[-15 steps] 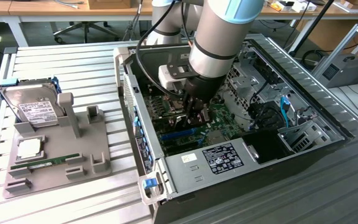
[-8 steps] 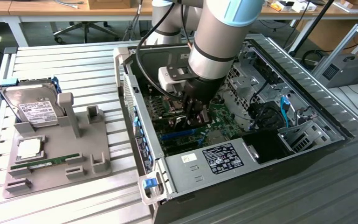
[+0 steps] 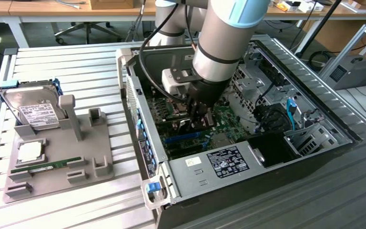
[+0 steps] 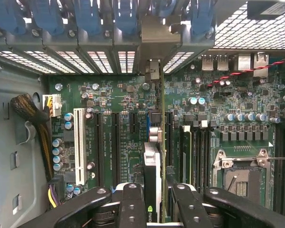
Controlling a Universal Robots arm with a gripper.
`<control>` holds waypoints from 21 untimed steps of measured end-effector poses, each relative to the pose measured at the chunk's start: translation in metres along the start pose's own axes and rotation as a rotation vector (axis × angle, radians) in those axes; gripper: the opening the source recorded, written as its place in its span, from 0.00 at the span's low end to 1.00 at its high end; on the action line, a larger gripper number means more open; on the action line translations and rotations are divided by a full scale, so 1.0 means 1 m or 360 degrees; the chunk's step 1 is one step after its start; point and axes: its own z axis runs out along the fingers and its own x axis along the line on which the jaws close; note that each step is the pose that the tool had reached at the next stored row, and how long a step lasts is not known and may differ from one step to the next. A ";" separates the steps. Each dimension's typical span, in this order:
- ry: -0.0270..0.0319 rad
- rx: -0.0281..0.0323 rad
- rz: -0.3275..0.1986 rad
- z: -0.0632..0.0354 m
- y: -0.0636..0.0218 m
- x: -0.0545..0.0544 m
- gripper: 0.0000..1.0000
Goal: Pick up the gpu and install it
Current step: 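Insert the gpu into the slot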
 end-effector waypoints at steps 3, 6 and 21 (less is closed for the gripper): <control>-0.00002 0.00001 0.0000 0.0006 0.0005 0.000 0.27; -0.00012 0.00006 0.0000 0.0020 0.0010 0.000 0.27; -0.00001 0.00000 0.0000 0.0071 0.0014 0.002 0.27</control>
